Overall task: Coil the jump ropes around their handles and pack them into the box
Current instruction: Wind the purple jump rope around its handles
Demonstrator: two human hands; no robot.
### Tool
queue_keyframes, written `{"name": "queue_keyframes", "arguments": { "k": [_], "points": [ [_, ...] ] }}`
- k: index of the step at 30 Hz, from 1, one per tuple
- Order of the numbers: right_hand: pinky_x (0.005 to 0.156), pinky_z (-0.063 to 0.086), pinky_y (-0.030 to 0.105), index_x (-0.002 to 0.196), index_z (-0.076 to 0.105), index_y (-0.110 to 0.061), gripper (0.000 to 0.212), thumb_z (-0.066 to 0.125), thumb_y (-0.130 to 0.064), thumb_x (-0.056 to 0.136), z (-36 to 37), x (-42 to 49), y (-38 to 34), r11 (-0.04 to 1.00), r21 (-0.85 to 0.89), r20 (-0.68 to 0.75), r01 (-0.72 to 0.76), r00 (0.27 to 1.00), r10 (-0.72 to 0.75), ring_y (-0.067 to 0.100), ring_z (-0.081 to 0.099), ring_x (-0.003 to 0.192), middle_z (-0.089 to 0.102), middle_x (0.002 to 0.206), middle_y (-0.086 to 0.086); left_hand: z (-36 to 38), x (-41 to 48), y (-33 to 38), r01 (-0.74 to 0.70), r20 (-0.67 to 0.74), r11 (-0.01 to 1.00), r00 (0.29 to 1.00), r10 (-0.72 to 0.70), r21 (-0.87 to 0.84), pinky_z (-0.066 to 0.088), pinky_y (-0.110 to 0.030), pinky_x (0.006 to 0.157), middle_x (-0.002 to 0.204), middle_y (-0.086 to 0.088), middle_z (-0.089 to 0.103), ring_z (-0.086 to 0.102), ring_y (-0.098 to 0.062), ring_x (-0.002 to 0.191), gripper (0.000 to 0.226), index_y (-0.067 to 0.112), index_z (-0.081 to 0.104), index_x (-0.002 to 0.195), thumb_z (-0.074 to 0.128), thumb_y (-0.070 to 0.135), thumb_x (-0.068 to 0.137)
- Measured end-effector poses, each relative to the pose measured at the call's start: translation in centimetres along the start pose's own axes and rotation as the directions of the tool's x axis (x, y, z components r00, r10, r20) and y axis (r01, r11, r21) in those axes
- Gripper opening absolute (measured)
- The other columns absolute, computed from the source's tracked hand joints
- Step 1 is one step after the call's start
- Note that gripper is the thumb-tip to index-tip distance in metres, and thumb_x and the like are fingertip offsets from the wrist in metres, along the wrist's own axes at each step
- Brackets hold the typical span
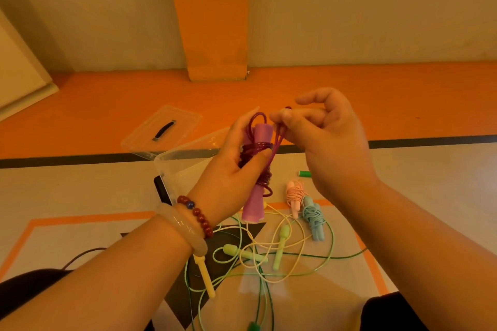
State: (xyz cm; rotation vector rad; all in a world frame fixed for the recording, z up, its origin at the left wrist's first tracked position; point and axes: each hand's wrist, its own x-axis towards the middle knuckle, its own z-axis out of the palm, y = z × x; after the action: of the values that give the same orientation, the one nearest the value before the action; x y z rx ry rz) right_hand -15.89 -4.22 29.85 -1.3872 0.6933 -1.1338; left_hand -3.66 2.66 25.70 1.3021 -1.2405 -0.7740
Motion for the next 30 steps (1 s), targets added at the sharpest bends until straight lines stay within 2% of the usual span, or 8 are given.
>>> {"name": "queue_keyframes", "arguments": {
  "k": [3,7,13,17,21,23,27,30],
  "points": [
    [0.074,0.059,0.035,0.088,0.055,-0.019,0.019,0.071,-0.009,0.083,0.0,0.0,0.1,0.991,-0.123,0.027,0.049,0.999,-0.046,0.018,0.071,0.08,0.07,0.082,0.006,-0.1,0.0,-0.1,-0.024,0.006,1.0,1.0,0.024,0.02,0.057,-0.033,0.075,0.117,0.018,0.058,0.066,-0.006,0.09,0.051,0.06,0.036,0.119,0.057,0.022,0.093],
    [0.075,0.059,0.036,0.08,0.064,-0.023,0.016,0.075,-0.012,0.079,0.2,0.2,0.5,0.974,-0.213,0.052,0.08,0.996,-0.07,0.013,0.071,0.078,0.071,0.077,-0.006,-0.2,0.2,-0.2,0.055,0.013,0.998,0.998,-0.054,-0.04,0.056,-0.049,0.084,0.112,0.011,0.064,0.068,-0.022,0.094,0.035,0.063,0.048,0.101,0.055,0.033,0.085],
    [0.074,0.058,0.033,0.073,0.067,-0.029,0.026,0.074,-0.005,0.08,0.0,0.6,1.4,0.909,-0.367,0.082,0.196,0.981,-0.179,0.007,0.064,0.085,0.061,0.088,-0.011,0.2,0.5,-0.2,0.096,-0.012,0.97,0.995,-0.101,-0.223,0.058,-0.044,0.081,0.111,0.014,0.063,0.064,-0.02,0.104,0.037,0.048,0.053,0.106,0.044,0.012,0.101],
    [0.072,0.057,0.025,0.077,0.067,-0.028,0.024,0.074,-0.005,0.081,0.0,0.3,1.7,0.883,-0.409,0.004,0.228,0.969,-0.248,0.004,0.062,0.087,0.059,0.091,-0.011,0.6,0.5,0.2,0.057,-0.025,0.967,0.998,-0.065,-0.246,0.06,-0.036,0.073,0.096,0.023,0.063,0.066,-0.01,0.087,0.031,0.035,0.049,0.116,0.045,0.009,0.099],
    [0.068,0.049,0.008,0.092,0.069,-0.021,0.022,0.07,-0.001,0.082,-0.1,0.3,1.5,0.852,-0.462,0.035,0.245,0.965,-0.258,-0.005,0.062,0.084,0.053,0.099,-0.014,0.9,0.6,0.1,0.039,-0.081,0.98,0.995,-0.056,-0.197,0.059,-0.047,0.077,0.09,0.027,0.062,0.066,-0.009,0.076,0.031,0.034,0.048,0.11,0.045,0.006,0.099],
    [0.067,0.046,0.003,0.103,0.071,-0.014,0.024,0.068,-0.001,0.084,-0.2,0.3,1.5,0.808,-0.532,0.069,0.253,0.964,-0.256,-0.008,0.059,0.084,0.051,0.103,-0.011,0.7,0.7,0.0,0.047,-0.092,0.98,0.994,-0.066,-0.196,0.058,-0.05,0.077,0.092,0.023,0.063,0.066,-0.009,0.073,0.029,0.034,0.049,0.107,0.046,0.006,0.098],
    [0.07,0.05,0.01,0.09,0.072,-0.013,0.012,0.067,-0.005,0.083,-0.3,0.5,1.6,0.758,-0.61,0.056,0.232,0.967,-0.25,0.0,0.057,0.081,0.051,0.104,-0.008,0.2,0.7,0.1,0.101,-0.047,0.967,0.992,-0.115,-0.236,0.059,-0.051,0.075,0.098,0.013,0.063,0.068,-0.014,0.072,0.026,0.031,0.053,0.108,0.053,0.009,0.096],
    [0.064,0.046,0.009,0.086,0.063,-0.019,0.01,0.063,-0.009,0.086,-0.3,0.5,1.7,0.756,-0.623,0.051,0.202,0.975,-0.218,-0.002,0.055,0.077,0.053,0.091,-0.011,0.1,0.7,-0.1,0.115,-0.008,0.968,0.993,-0.12,-0.224,0.057,-0.056,0.076,0.11,-0.001,0.061,0.068,-0.022,0.081,0.032,0.033,0.055,0.111,0.07,0.028,0.083]
  ]
}}
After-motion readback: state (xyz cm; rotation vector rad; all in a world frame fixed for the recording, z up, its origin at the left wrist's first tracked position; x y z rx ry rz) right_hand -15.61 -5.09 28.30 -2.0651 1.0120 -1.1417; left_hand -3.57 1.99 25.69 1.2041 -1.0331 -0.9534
